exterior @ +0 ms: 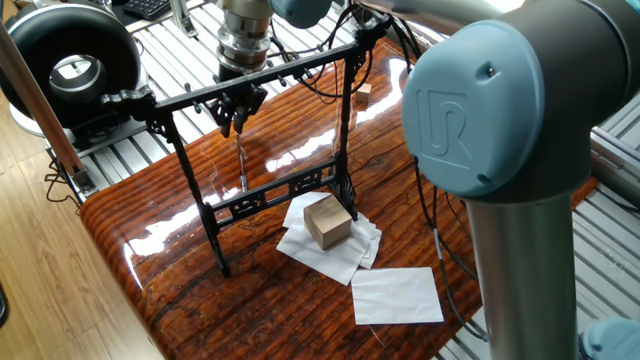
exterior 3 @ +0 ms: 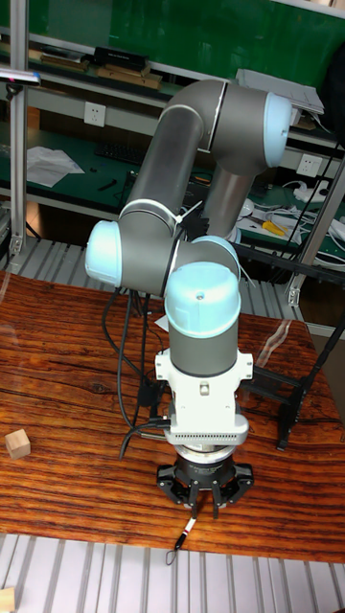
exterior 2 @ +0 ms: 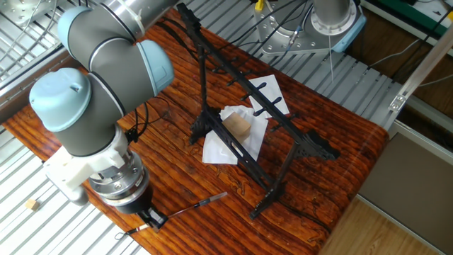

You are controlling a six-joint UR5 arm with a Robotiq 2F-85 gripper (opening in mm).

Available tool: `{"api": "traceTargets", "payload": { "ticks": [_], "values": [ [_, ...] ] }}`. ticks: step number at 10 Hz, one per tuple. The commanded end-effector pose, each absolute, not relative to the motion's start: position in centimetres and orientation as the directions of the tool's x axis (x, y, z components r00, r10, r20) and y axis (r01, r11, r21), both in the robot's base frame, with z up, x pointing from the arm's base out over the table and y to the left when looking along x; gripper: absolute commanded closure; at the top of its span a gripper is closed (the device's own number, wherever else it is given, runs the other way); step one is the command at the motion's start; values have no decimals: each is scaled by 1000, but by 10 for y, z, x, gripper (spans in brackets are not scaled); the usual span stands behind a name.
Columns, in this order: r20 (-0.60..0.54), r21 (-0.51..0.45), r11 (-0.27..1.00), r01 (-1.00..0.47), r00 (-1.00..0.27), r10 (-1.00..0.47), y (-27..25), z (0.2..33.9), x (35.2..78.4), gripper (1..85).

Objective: Place the brush on the pen rack

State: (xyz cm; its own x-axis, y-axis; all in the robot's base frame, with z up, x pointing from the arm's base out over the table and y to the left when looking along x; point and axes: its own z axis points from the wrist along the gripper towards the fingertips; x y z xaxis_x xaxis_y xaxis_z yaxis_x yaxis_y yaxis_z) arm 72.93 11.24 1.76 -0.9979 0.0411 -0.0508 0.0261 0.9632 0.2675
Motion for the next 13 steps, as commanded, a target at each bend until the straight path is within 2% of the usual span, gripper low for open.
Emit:
{"api": "traceTargets", "payload": {
  "ticks": [1,4,8,13],
  "values": [
    [-51,310,950,43,-997,62,123,21,734,533],
    [-62,324,945,32,-997,55,128,20,736,537],
    [-89,229,973,-34,-996,-13,104,11,737,540],
    [-46,138,985,-101,-994,-95,79,11,723,540]
  ]
}}
